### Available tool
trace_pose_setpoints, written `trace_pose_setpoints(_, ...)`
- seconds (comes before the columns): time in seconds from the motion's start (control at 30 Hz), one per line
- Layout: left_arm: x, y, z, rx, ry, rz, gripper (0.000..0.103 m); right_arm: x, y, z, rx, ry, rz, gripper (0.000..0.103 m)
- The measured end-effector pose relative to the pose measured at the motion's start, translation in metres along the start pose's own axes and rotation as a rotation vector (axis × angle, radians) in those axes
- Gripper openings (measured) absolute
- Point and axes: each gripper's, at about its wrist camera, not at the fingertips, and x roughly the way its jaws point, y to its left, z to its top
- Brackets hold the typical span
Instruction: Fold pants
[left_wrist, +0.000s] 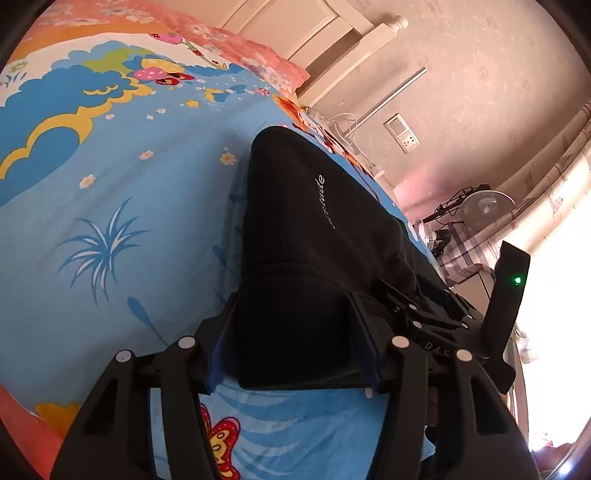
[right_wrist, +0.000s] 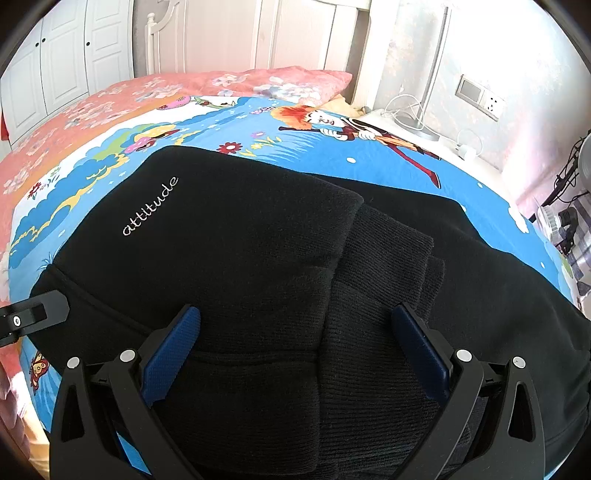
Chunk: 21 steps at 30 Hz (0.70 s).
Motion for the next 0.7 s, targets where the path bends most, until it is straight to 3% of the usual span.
trace_pose_setpoints(0.23,-0.014,-0.011,0.006,-0.020,-0.020,-0.039,0.037,0.001,0.000,0.001,0.002,0.002,0.002,0.099)
trace_pose_setpoints(0.53,-0.017,-0.025,0.009,-0.011,-0.026,-0.029,0.036,-0.001,0.000,0.003,0.007,0.024,0.005,0.098)
trace_pose_setpoints(0.6,-0.019,-0.025,0.009,-0.011,-0.031,-0.027,0.036,-0.006,-0.004,0.013,0.040,0.068,0.003,0.098)
trace_pose_setpoints(0.7,-0.023,-0.032,0.008,0.023,-0.047,-0.007,0.035,-0.021,-0.002,0.041,0.039,0.057,0.040,0.098)
